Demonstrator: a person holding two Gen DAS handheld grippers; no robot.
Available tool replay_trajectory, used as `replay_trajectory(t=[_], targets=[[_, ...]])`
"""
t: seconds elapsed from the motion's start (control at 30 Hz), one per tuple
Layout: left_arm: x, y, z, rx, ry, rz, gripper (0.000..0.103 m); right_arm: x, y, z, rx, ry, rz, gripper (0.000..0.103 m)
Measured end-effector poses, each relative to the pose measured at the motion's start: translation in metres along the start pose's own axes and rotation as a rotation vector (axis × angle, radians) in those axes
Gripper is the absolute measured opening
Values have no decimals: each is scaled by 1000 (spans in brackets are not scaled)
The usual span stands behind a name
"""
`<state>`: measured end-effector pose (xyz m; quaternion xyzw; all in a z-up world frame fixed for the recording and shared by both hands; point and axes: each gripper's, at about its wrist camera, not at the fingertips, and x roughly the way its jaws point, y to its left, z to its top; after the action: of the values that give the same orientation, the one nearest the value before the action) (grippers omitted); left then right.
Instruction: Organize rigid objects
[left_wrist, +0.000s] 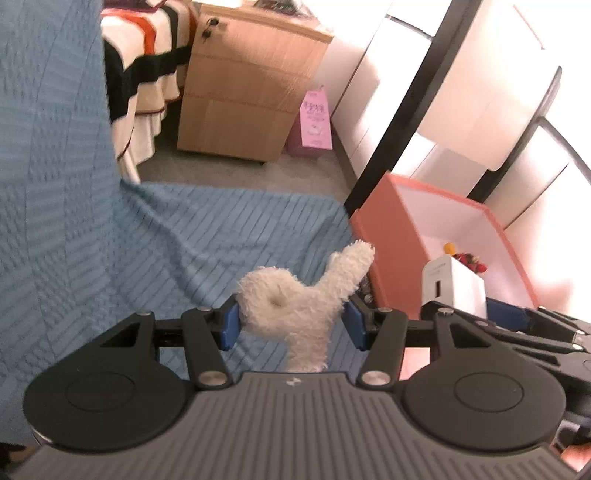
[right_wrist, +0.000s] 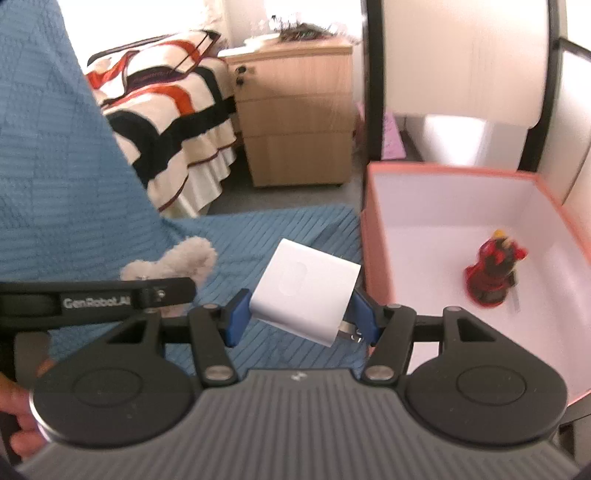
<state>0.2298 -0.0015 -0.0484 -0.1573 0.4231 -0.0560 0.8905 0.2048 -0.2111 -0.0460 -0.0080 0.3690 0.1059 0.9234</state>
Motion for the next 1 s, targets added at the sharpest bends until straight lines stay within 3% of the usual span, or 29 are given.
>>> replay_trajectory(t=[0.27,0.53,0.77,1.0], targets=[[-25,-48,35,48,-47,-29,61,-35,-33,36,30,-75,1,62],[-34,-109,66,25,-92,-97,61,-58,-71,67,55,-120,-32,62],[-23,-169,84,55,-83,-132,61,-69,-102,83,64,-146,-81,62],[8,-207,83,100,-52,-142,61,-75,-144,73,98,-153,-118,62]])
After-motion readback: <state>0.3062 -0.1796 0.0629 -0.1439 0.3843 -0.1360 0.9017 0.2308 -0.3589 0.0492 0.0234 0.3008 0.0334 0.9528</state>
